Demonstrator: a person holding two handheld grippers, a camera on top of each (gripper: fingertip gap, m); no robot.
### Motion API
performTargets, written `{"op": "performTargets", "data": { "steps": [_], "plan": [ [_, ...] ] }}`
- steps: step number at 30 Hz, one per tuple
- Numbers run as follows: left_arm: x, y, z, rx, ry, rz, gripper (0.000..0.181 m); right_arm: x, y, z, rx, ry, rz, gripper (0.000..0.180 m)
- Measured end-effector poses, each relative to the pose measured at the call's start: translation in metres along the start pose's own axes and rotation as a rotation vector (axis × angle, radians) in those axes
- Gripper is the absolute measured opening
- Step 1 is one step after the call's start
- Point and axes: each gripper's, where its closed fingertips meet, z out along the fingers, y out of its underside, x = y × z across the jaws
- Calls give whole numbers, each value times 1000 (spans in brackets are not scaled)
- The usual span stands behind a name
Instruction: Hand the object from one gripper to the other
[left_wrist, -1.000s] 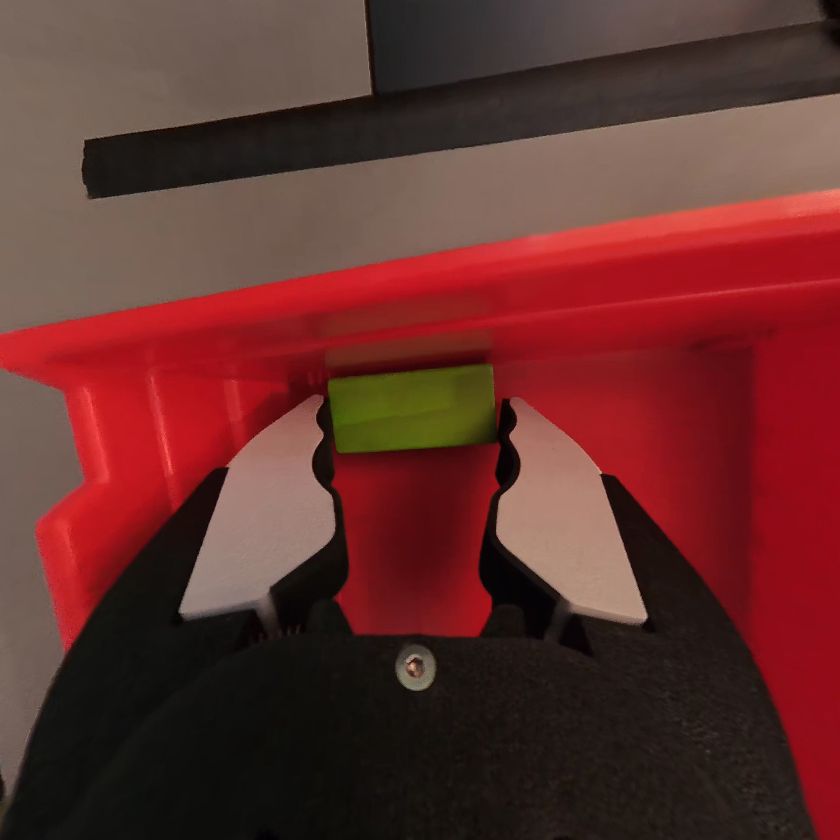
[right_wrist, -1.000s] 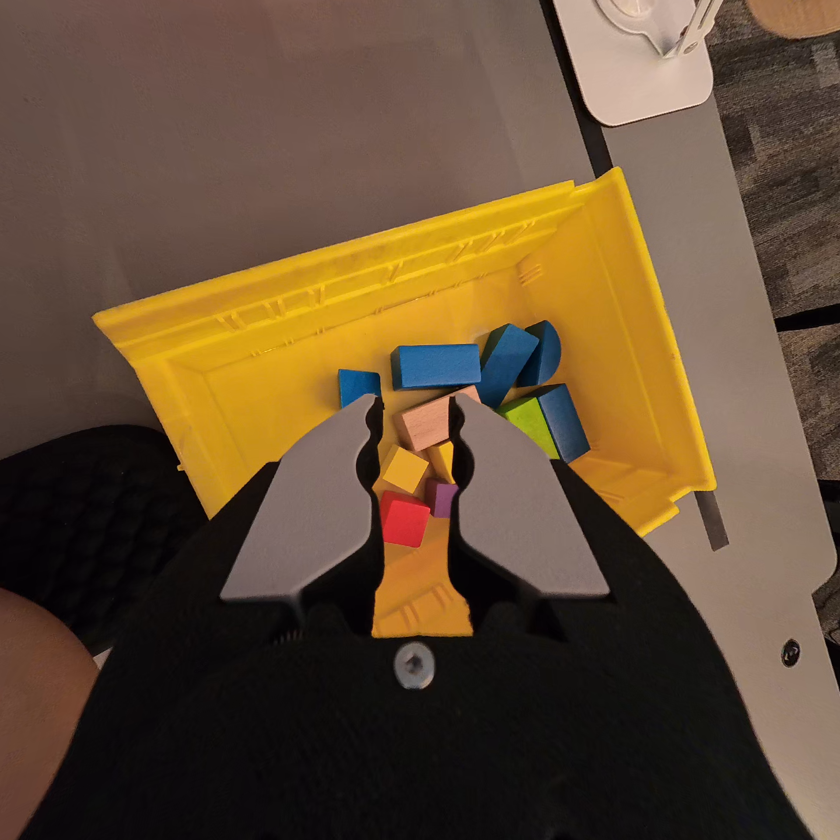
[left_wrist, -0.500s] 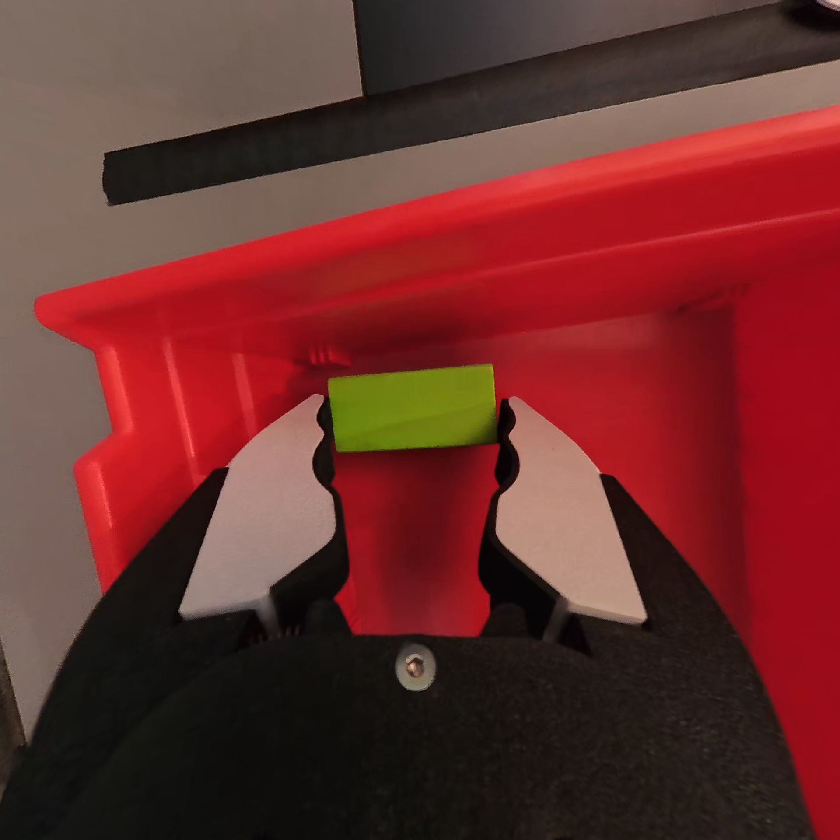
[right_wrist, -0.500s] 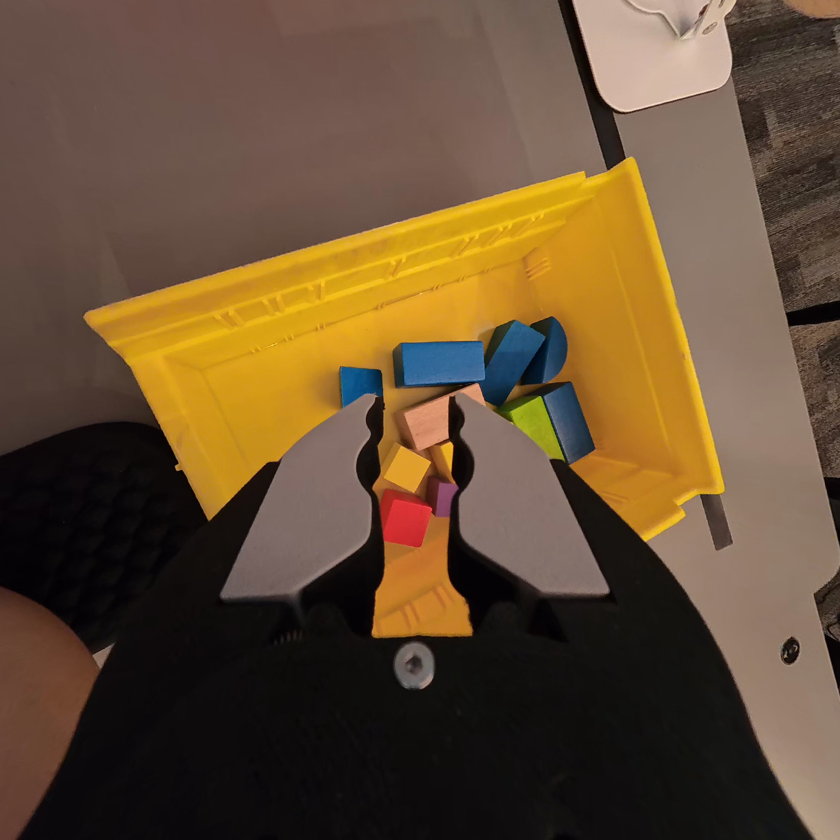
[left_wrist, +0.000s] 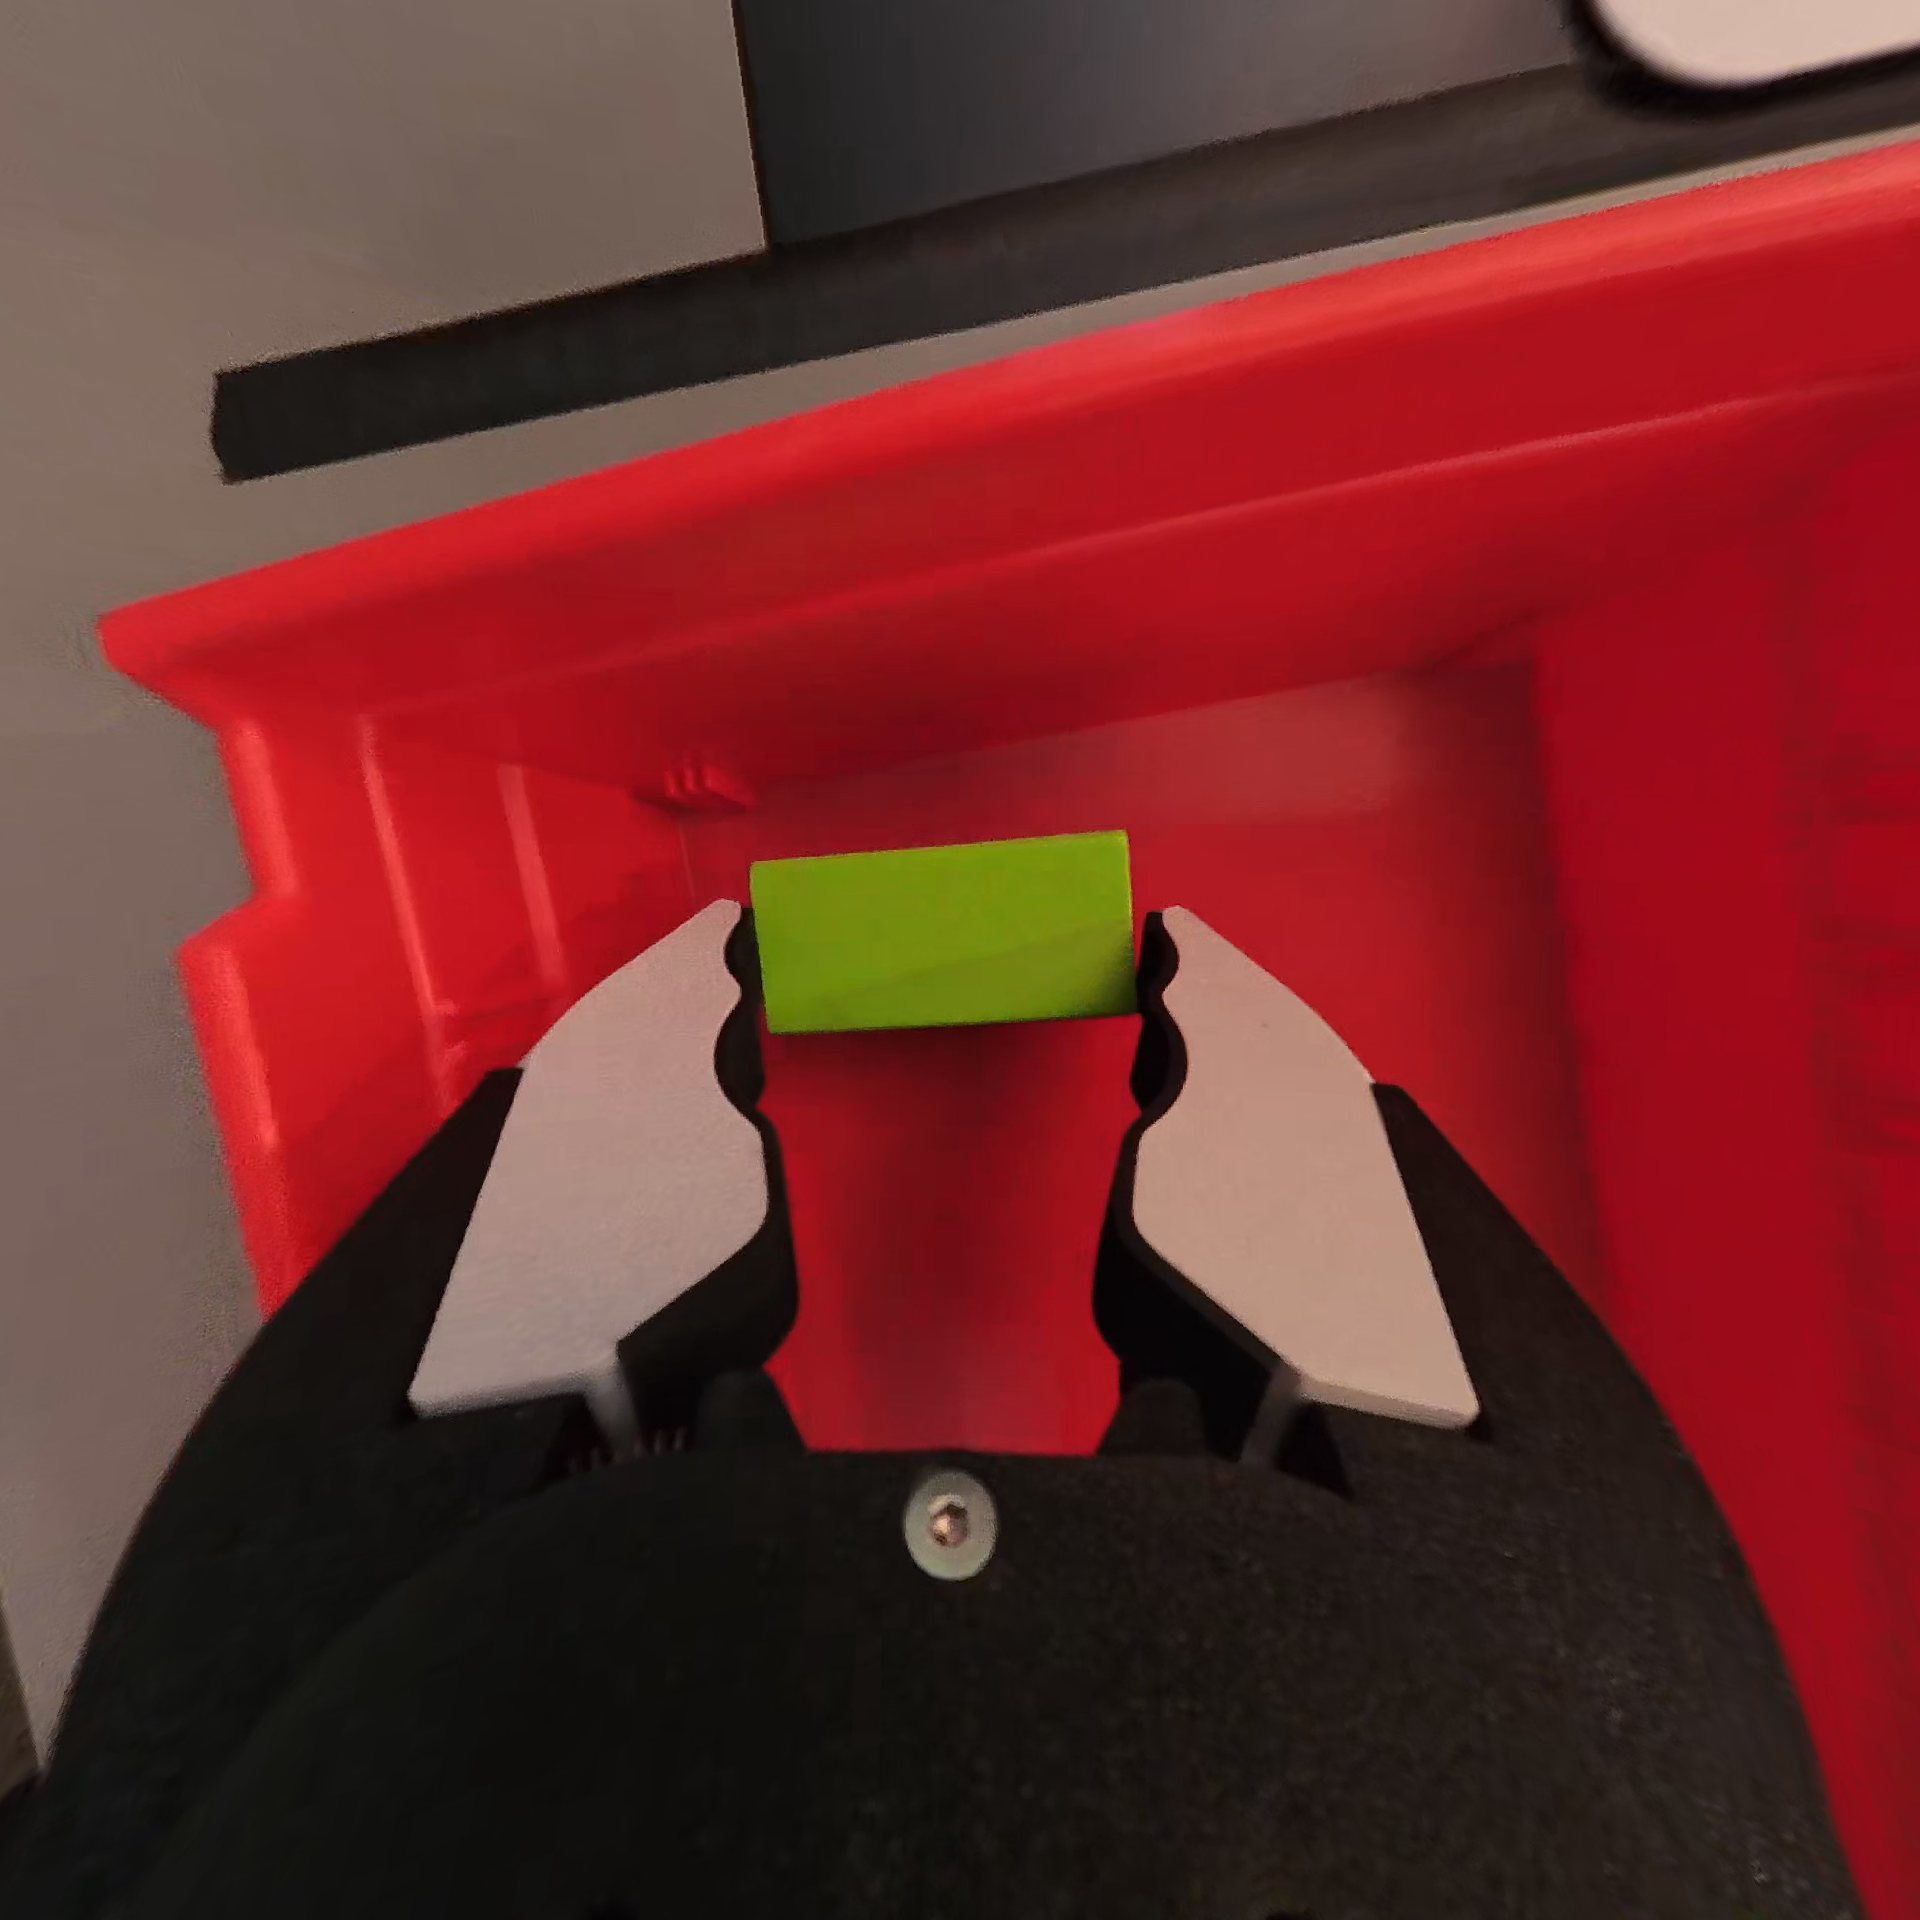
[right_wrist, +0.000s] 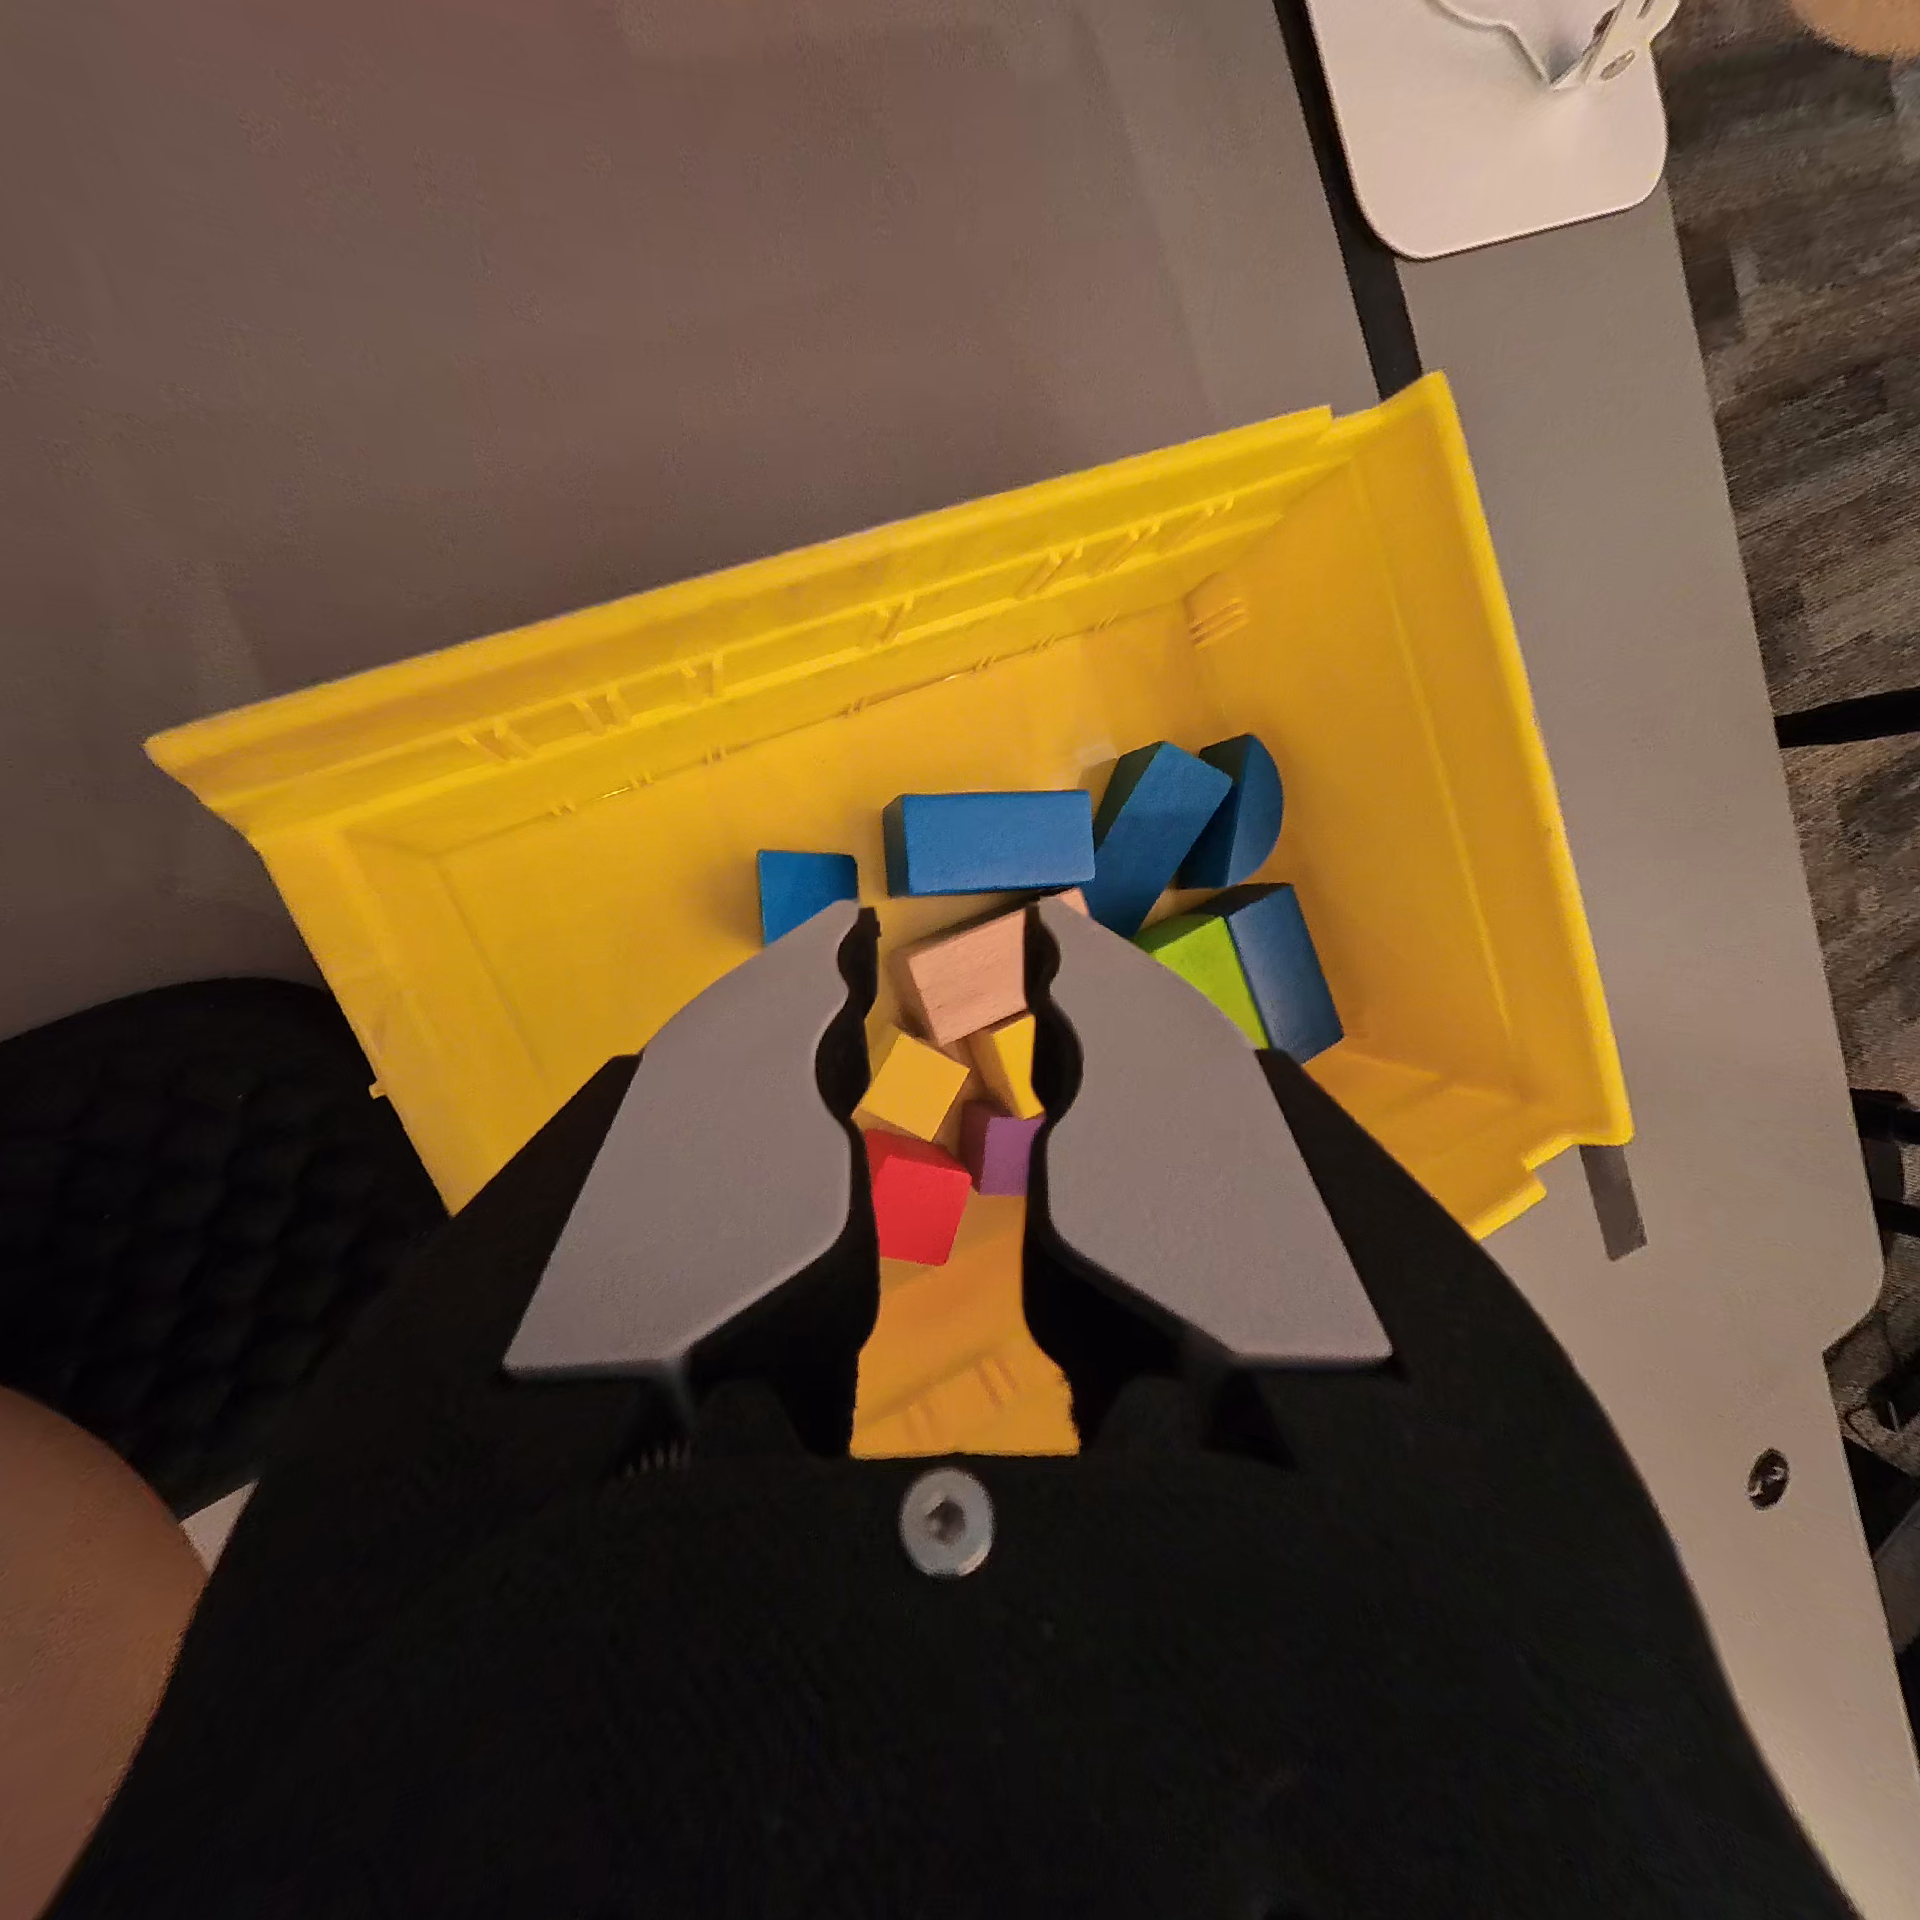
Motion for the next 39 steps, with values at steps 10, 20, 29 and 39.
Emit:
{"op": "performTargets", "data": {
  "steps": [10,20,29,39],
  "plan": [
    [99,-38,-171,408,714,66,69,14,-113,-26,383,290,-244,25],
    [238,52,-294,210,1632,588,69,-105,-233,-44,816,177,-599,45],
    [275,105,-299,88,1567,891,69,-167,-242,-33,786,20,-744,51],
    [274,106,-304,99,1566,892,69,-176,-246,-33,788,70,-808,34]
  ]
}}
